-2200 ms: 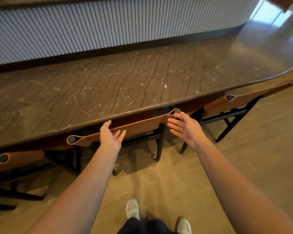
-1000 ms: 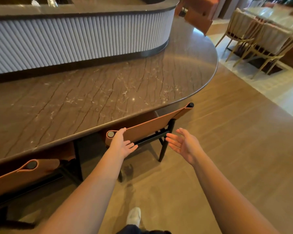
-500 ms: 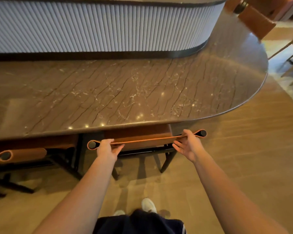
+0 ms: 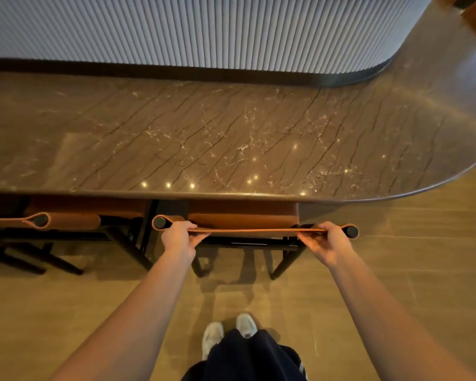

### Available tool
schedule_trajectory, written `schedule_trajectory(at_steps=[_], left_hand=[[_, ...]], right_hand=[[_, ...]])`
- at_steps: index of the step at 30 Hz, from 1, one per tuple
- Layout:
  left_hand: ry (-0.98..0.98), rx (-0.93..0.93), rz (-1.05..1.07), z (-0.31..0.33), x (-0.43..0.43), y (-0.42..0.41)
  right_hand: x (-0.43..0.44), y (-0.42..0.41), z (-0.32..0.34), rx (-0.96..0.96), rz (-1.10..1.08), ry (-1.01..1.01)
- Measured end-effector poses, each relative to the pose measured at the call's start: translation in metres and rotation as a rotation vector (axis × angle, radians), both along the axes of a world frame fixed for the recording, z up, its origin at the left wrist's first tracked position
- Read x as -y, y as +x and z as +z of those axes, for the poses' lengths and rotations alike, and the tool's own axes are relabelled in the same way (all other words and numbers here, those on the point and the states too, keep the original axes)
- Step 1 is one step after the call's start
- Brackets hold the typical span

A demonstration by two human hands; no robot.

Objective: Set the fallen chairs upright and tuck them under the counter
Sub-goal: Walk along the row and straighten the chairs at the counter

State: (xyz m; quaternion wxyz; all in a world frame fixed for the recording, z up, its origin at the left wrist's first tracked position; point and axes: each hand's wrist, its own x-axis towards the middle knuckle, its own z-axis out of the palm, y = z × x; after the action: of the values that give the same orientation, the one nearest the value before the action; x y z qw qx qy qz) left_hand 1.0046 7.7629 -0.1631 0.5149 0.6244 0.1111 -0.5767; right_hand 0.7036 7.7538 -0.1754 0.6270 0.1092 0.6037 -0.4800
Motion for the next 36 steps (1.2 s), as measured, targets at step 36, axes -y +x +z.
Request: schedule_trajectory(at_steps=[36], left_hand=[[-0.048, -0.009, -0.248, 0.011, 0.000, 0.022]], right_hand=[[-0.031, 0.065, 0.007, -0.172, 0.248, -0.159]])
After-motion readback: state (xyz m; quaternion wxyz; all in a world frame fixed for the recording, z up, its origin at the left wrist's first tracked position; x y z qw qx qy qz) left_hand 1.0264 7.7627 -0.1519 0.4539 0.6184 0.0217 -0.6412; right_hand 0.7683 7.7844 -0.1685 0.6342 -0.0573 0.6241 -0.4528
